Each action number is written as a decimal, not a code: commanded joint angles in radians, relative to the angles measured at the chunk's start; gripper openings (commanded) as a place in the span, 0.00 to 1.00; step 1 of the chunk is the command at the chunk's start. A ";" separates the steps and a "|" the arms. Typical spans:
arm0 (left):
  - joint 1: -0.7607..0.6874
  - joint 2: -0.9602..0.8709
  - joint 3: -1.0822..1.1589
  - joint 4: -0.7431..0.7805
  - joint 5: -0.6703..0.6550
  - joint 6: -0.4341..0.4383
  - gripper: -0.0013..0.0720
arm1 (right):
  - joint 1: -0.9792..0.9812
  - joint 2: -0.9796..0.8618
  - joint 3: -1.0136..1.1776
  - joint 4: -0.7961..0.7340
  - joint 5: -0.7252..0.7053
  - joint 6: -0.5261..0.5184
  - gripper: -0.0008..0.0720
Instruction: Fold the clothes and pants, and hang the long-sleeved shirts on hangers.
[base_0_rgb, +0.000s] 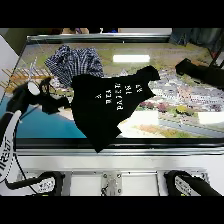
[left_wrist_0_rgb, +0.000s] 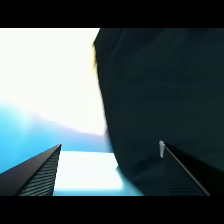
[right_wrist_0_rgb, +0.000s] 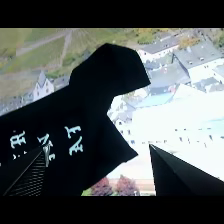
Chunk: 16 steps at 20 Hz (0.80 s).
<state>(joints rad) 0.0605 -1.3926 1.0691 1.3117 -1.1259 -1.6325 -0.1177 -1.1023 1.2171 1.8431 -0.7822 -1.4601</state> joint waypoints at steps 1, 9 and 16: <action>-0.019 0.080 -0.288 -0.077 0.116 -0.024 0.93 | 0.014 0.108 -0.106 0.001 -0.057 -0.014 0.94; -0.197 0.068 -0.354 -0.242 0.317 -0.039 0.93 | 0.021 0.125 -0.130 0.035 -0.067 -0.013 0.94; -0.269 -0.059 -0.204 -0.229 0.284 -0.084 0.04 | 0.017 0.079 -0.134 -0.011 -0.136 0.076 0.94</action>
<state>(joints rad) -0.1940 -1.4216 0.8024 1.0771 -0.8360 -1.6981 -0.0982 -0.9962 1.0847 1.8725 -0.8700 -1.4536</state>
